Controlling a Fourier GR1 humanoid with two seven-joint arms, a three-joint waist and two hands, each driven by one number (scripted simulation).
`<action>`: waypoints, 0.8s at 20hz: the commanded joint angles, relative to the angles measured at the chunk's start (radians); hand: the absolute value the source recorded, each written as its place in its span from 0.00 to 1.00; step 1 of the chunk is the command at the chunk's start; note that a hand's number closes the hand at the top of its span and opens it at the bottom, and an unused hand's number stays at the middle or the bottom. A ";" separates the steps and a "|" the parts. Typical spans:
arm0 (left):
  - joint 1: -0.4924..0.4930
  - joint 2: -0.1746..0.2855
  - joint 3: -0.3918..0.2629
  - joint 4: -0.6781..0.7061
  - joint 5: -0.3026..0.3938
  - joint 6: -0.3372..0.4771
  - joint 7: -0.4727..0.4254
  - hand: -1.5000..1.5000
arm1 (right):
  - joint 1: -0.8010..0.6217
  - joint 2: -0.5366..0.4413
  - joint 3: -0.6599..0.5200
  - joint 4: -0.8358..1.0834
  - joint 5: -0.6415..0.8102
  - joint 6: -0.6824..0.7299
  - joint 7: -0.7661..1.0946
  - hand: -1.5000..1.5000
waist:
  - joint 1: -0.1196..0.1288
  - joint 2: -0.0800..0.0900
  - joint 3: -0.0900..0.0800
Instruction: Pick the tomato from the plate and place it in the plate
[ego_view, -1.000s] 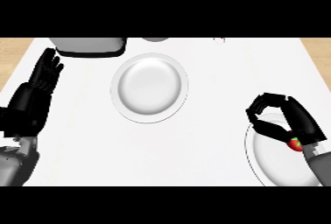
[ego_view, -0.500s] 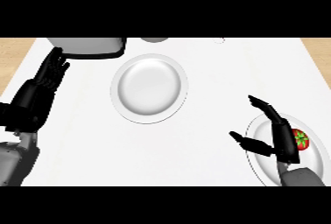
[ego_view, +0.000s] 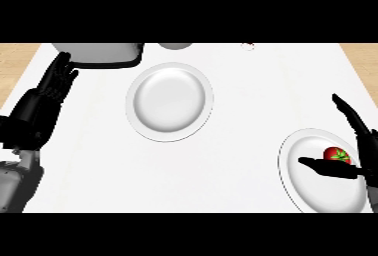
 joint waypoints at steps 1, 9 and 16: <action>0.043 -0.021 -0.018 -0.033 -0.016 0.015 -0.008 0.50 | 0.013 -0.164 0.018 -0.063 0.081 0.076 0.269 0.00 | 0.005 -0.004 -0.002; 0.020 -0.020 -0.016 -0.005 -0.028 -0.009 -0.027 0.50 | -0.053 -0.365 0.113 -0.152 0.048 0.465 0.683 0.00 | 0.018 0.004 -0.001; 0.017 -0.083 -0.030 -0.014 -0.095 0.035 -0.019 0.50 | -0.087 -0.239 0.197 -0.168 0.132 0.528 0.857 0.00 | 0.014 0.005 0.004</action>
